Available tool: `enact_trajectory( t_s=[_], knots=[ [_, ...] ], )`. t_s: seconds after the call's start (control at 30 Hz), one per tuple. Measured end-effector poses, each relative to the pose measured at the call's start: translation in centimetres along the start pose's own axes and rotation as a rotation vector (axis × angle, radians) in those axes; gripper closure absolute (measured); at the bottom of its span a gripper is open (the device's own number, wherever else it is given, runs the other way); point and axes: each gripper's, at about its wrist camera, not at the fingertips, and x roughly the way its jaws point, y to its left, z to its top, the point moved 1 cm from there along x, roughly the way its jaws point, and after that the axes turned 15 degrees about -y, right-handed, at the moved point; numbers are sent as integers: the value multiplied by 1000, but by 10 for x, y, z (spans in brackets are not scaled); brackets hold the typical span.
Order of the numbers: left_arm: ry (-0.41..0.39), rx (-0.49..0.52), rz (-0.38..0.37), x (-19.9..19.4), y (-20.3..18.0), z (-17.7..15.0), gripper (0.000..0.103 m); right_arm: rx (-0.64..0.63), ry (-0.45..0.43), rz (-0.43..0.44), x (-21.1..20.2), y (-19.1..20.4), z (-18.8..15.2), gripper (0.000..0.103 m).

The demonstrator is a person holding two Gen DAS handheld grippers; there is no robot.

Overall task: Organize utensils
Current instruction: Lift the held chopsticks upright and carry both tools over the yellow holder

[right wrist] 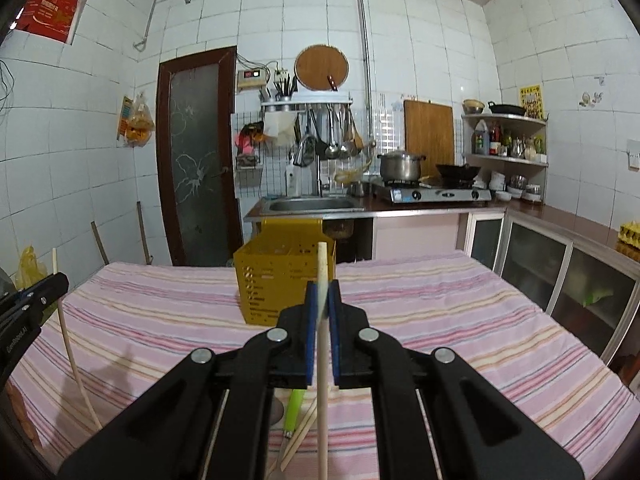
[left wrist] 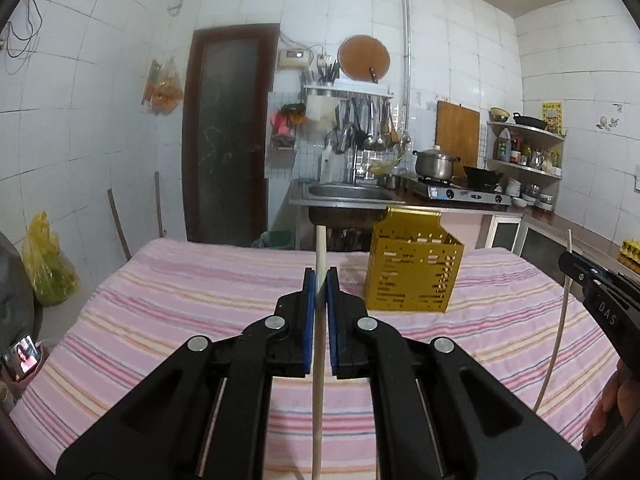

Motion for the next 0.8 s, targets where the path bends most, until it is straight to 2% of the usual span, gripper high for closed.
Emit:
enact_trajectory(
  t_s=[0.17, 0.37, 0.6, 0.8],
  knots=[
    [-34, 5, -23, 16, -6, 19, 99, -6, -33, -4, 19, -2, 16, 97],
    [-104, 9, -72, 43, -20, 56, 99, 17, -78, -11, 53, -7, 43, 97],
    [-214, -31, -128, 100, -45, 113, 99, 46, -167, -9, 107, -12, 94, 97],
    [-269, -74, -173, 161, -66, 136, 99, 82, -226, 2, 162, -14, 122, 97]
  ],
)
